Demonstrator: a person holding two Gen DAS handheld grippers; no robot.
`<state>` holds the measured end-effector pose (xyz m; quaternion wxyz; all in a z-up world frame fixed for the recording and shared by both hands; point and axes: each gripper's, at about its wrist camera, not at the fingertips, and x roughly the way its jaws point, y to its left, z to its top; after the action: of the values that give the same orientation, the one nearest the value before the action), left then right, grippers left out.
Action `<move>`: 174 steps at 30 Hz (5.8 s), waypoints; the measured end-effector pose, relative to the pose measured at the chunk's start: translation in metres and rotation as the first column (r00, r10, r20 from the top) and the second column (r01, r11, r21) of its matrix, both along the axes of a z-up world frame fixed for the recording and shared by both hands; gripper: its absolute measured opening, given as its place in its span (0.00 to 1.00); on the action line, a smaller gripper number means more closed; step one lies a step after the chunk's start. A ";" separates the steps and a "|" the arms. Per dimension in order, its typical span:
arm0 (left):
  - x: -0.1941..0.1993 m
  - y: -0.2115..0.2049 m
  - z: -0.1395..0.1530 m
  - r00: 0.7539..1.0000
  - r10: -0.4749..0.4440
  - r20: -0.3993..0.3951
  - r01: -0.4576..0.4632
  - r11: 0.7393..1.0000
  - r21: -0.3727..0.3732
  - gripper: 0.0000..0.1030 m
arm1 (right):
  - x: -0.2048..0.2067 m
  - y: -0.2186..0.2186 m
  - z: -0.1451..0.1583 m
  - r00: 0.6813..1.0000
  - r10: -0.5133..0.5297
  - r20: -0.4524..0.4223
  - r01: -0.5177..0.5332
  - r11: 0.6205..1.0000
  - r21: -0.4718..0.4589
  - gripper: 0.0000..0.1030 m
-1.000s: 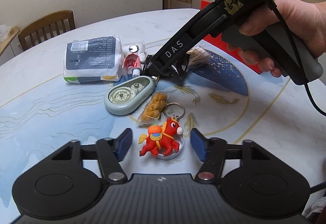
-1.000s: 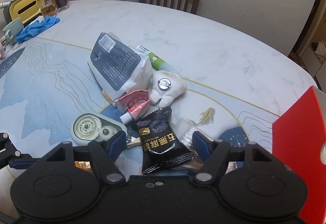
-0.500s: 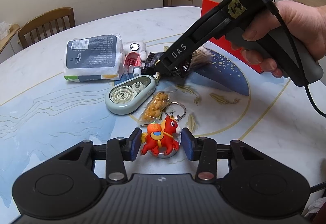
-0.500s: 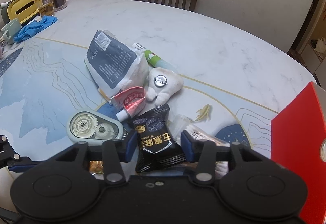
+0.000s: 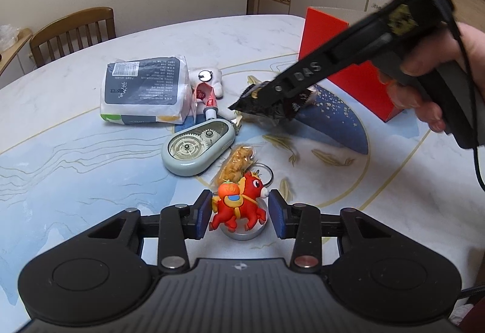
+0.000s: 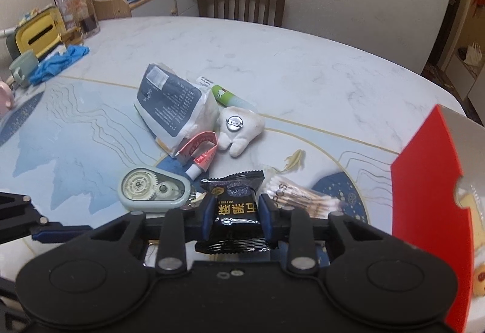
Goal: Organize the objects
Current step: 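Lift and carry the keychain with the left gripper while the right gripper carries the snack packet to the box, then open both grippers to release the keychain and snack packet into the box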
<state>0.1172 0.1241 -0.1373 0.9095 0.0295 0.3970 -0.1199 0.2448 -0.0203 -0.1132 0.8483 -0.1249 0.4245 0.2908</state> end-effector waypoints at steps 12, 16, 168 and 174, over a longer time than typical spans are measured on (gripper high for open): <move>-0.001 -0.001 0.029 1.000 0.010 0.020 -0.009 0.999 -0.053 0.38 | -0.034 -0.036 0.037 1.000 -0.021 0.006 0.020 0.996 0.089 0.29; 0.000 -0.004 0.043 0.999 0.012 0.032 -0.009 0.997 -0.074 0.38 | -0.041 -0.051 0.052 0.999 -0.036 0.008 0.035 0.992 0.122 0.29; 0.260 -0.326 0.015 0.949 -0.166 -0.270 0.198 0.976 0.094 0.39 | 0.173 -0.303 -0.016 0.911 -0.353 -0.214 0.353 0.935 -0.041 0.33; 0.256 -0.327 0.020 0.953 -0.174 -0.248 0.204 0.974 0.101 0.66 | 0.168 -0.305 -0.013 0.914 -0.347 -0.208 0.347 0.937 -0.037 0.35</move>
<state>0.3733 -0.2030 -0.1169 0.8361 0.1101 0.5050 -0.1839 0.4132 -0.3252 -0.1261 0.8364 -0.0157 0.5277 0.1473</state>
